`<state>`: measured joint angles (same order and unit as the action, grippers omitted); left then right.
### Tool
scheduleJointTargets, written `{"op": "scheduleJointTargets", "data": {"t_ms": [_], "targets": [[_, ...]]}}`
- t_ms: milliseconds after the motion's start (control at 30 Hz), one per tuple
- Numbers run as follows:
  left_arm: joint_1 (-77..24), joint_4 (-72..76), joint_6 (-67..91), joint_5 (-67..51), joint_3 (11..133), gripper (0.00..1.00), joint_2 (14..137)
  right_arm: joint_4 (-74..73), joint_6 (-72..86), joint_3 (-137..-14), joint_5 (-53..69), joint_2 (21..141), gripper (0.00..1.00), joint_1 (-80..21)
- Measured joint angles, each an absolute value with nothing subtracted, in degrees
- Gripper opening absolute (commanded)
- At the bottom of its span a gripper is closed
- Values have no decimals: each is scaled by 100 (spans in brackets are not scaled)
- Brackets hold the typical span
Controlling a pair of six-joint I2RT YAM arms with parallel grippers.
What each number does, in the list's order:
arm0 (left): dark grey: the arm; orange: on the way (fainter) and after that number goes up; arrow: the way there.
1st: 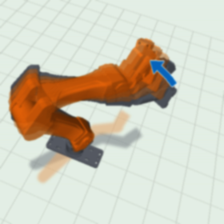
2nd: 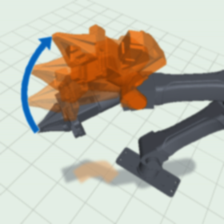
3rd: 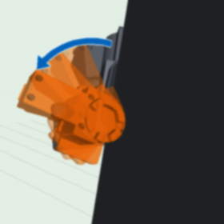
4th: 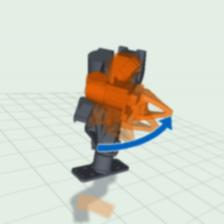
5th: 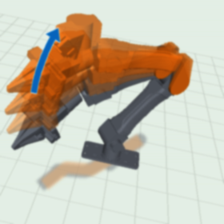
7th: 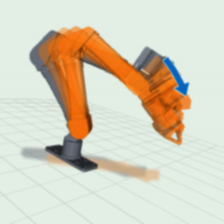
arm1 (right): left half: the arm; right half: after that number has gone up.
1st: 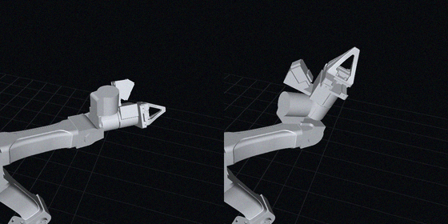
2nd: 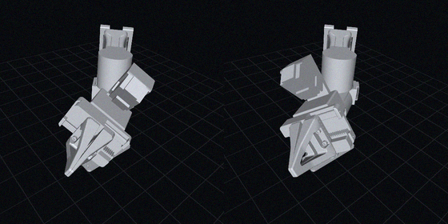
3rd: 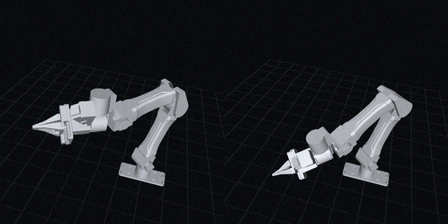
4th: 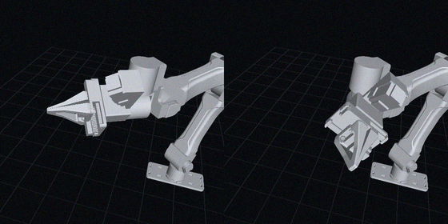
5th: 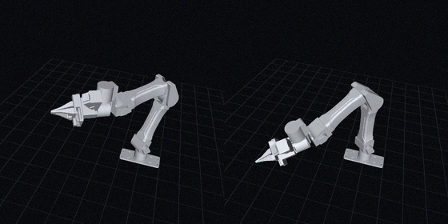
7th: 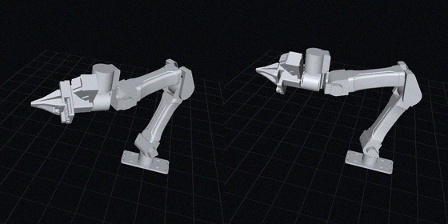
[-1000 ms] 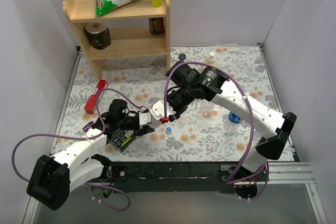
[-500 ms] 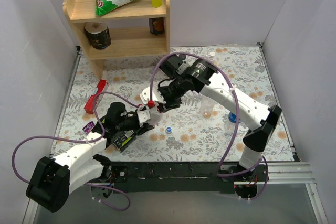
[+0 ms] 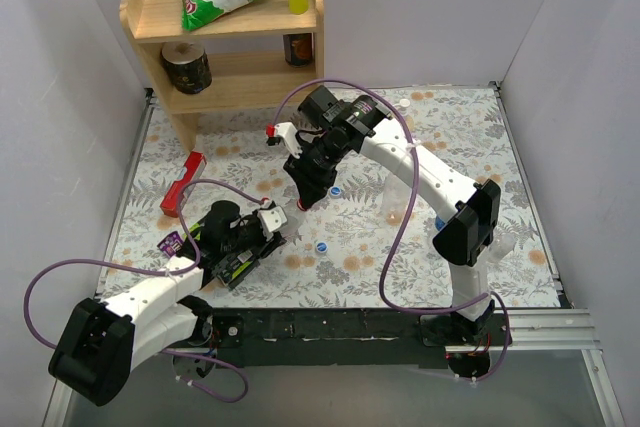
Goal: Screw on the bottle caps
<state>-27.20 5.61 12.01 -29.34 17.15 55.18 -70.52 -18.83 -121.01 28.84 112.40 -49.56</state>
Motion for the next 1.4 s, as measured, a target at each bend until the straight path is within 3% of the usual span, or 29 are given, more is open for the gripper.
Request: {"op": "scheduleJointTargets", "data": {"t_ms": [300, 400, 433, 633, 700, 733, 833, 1000, 1233, 1400], "targets": [[-2751, 554, 1208, -2891, 1653, 0, 5612, -7024, -1232, -12042, 2711, 11347, 1, -4947], [-2751, 537, 1216, -2893, 1653, 0, 5658, -7054, -1181, -12099, 2650, 11402, 10, -4947], [-2751, 537, 1221, -2899, 1653, 0, 5660, -7063, -1177, -12138, 2626, 11419, 23, -4950], [-2746, 607, 1328, -3050, 1656, 0, 5660, -7164, -1177, -12409, 2412, 11459, 64, -4991], [-2753, 657, 1352, -3183, 1664, 0, 5658, -7168, -1210, -12407, 2368, 11456, 72, -5000], [-2759, 705, 1352, -3271, 1673, 0, 5655, -7166, -1240, -12407, 2338, 11459, 83, -5006], [-2762, 779, 1345, -3448, 1675, 0, 5653, -7207, -1352, -12525, 2307, 11459, 91, -4989], [-2762, 749, 1186, -3800, 1675, 0, 5662, -6718, -1892, -12143, 2727, 10890, 94, -4923], [-2762, 307, 633, -4152, 1723, 0, 5721, -6204, -4042, -10018, 3079, 8538, 81, -5094], [-2762, -196, -10, -4342, 1977, 0, 5763, -6058, -5527, -9463, 2875, 8208, 79, -5286]]}}
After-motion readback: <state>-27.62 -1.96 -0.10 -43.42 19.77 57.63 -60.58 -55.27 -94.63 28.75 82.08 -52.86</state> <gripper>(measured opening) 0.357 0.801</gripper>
